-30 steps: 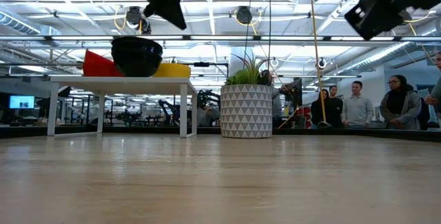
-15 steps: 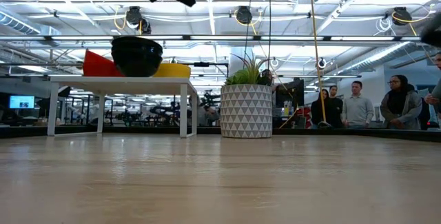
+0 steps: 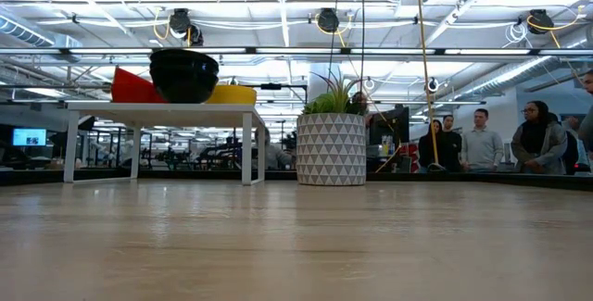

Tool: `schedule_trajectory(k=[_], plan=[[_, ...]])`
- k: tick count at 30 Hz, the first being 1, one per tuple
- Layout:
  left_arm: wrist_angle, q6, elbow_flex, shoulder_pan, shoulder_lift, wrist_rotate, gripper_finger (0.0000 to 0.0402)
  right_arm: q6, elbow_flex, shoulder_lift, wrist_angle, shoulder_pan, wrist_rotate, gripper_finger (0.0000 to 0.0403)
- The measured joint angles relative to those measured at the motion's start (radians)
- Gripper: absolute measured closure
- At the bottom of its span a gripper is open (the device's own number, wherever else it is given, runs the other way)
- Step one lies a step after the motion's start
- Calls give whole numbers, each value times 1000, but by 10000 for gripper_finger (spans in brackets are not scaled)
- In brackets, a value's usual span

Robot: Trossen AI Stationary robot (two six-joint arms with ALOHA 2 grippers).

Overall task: Pick & Place Mini bowls
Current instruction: Stack the yellow bowl on the yellow bowls on the shelf

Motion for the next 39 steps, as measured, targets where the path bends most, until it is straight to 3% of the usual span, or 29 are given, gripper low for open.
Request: schedule_trajectory(k=[11,15,21,25,30,39], plan=[[0,-6,0,-52,0,-4,371,-80,-1,101,-3,0,-5,245],[0,-8,0,-67,0,-35,371,-115,-1,117,0,0,-26,288],[0,-8,0,-82,0,-44,371,-120,-1,118,0,-3,-27,389],[-1,-7,0,-89,0,-52,371,-126,-1,118,0,-19,-26,394],[-1,-7,0,-90,0,-52,371,-218,-1,117,2,-100,27,399],[-4,-5,0,-90,0,-52,371,-489,-1,117,49,-357,29,401]])
